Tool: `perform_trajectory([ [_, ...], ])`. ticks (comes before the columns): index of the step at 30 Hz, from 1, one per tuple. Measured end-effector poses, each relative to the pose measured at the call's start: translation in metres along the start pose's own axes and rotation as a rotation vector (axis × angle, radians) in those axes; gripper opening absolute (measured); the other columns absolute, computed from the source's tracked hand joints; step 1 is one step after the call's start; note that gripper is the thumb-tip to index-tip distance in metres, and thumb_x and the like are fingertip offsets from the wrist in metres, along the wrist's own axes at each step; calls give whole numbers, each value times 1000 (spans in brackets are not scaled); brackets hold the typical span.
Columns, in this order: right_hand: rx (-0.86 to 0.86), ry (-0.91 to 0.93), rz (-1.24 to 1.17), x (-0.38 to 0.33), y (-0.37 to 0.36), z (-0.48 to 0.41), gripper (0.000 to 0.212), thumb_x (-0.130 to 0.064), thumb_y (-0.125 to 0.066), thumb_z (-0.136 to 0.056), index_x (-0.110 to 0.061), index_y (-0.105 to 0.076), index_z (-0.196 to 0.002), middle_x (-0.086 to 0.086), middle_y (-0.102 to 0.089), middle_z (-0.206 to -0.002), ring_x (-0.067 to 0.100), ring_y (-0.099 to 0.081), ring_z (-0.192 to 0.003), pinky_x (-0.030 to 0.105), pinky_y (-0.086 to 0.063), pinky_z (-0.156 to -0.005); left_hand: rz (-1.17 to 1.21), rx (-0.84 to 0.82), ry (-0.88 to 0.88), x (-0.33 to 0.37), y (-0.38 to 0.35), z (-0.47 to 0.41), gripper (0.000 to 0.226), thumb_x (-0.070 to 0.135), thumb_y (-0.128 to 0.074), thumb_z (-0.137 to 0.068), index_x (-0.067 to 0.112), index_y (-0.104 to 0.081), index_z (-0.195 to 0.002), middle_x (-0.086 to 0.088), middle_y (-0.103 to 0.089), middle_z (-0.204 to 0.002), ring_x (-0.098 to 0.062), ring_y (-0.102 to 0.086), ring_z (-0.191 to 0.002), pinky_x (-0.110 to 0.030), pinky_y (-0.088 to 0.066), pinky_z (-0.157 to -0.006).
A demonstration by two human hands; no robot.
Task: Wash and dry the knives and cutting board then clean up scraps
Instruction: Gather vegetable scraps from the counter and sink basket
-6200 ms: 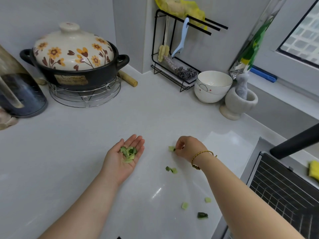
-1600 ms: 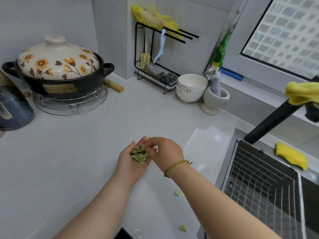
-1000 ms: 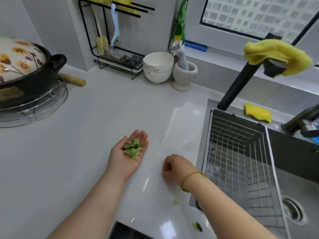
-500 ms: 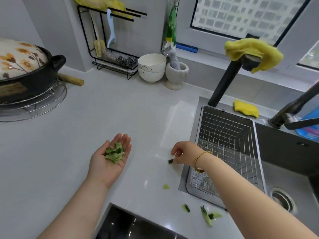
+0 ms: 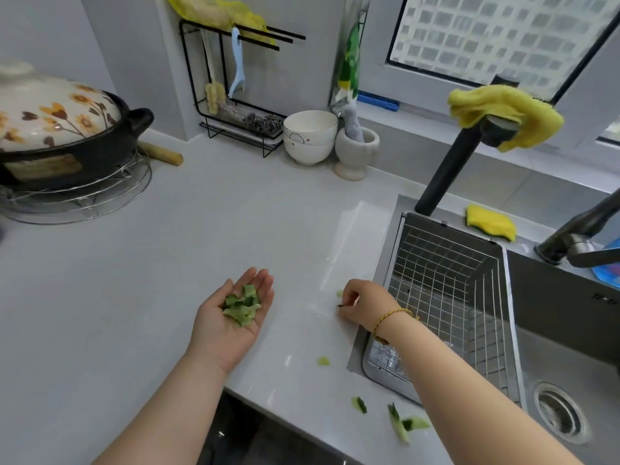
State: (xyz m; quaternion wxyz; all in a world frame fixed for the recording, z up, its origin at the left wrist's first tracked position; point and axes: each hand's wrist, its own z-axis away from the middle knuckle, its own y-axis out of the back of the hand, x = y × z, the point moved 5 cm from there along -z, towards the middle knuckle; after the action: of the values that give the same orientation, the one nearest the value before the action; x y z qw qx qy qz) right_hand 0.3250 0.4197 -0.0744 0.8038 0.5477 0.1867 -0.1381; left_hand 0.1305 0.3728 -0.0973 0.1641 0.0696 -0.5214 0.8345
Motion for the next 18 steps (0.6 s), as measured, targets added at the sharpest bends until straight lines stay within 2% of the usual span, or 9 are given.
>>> perform_trajectory([
  [1,49,-26,-70,5,4,-1,34,-10,-59,-82,-25,-38,-60,-5,-47,-73,16,-45,-74,20,-34,-64,12,14,-4,0,1,1,50,18,-41,-94,0,-73,-61,-13,-71,-76,-23,-71,-66,-32,-58,-59],
  [3,114,-84,-191,16,13,-3,28,-9,-60,-83,-22,-44,-64,-9,-45,-68,14,-46,-70,21,-36,-62,-10,-28,26,1,-6,7,17,12,-71,-73,-2,-74,-64,-15,-71,-79,-24,-71,-69,-33,-59,-59],
  [5,121,-97,-264,18,18,-6,14,-9,-62,-83,-16,-51,-78,-9,-44,-68,14,-47,-72,20,-38,-61,-31,-28,38,1,-8,9,36,6,-89,-35,-3,-74,-66,-16,-72,-81,-26,-72,-71,-35,-59,-58],
  [6,105,-95,-264,16,18,-8,11,-10,-62,-83,-14,-53,-87,-9,-44,-69,13,-47,-70,18,-38,-58,-33,-28,28,0,-2,5,28,8,-86,-43,-3,-74,-65,-16,-72,-81,-26,-72,-71,-34,-59,-57],
  [7,85,-89,-248,12,17,-11,14,-11,-62,-84,-14,-54,-94,-9,-44,-70,11,-46,-68,15,-36,-55,-35,-13,31,0,-5,8,13,11,-74,-65,-2,-74,-63,-15,-71,-79,-25,-71,-69,-33,-59,-56],
  [9,39,-84,-158,5,11,-17,20,-14,-61,-84,-13,-55,-104,-9,-45,-73,12,-47,-73,15,-35,-54,-30,10,14,-1,-2,4,47,17,-43,-92,-1,-73,-61,-14,-71,-75,-24,-71,-66,-32,-59,-57],
  [11,-2,-93,-61,0,6,-22,26,-15,-60,-84,-11,-56,-110,-4,-49,-86,14,-47,-83,19,-38,-64,-23,31,6,-1,-3,5,56,20,-36,-96,-1,-73,-60,-14,-71,-74,-23,-71,-65,-33,-58,-59],
  [14,-60,-93,48,-5,6,-27,26,-14,-60,-84,-7,-59,-109,4,-52,-100,19,-52,-92,24,-43,-80,-62,27,0,0,-6,5,51,17,-39,-93,-1,-73,-59,-14,-71,-74,-23,-71,-65,-33,-58,-59],
  [18,-133,-93,127,-9,9,-29,12,-16,-59,-86,-11,-62,-96,5,-54,-100,16,-48,-90,25,-43,-82,-73,28,-7,2,-10,8,38,16,-47,-80,-1,-73,-59,-14,-71,-74,-23,-71,-65,-32,-58,-55],
])
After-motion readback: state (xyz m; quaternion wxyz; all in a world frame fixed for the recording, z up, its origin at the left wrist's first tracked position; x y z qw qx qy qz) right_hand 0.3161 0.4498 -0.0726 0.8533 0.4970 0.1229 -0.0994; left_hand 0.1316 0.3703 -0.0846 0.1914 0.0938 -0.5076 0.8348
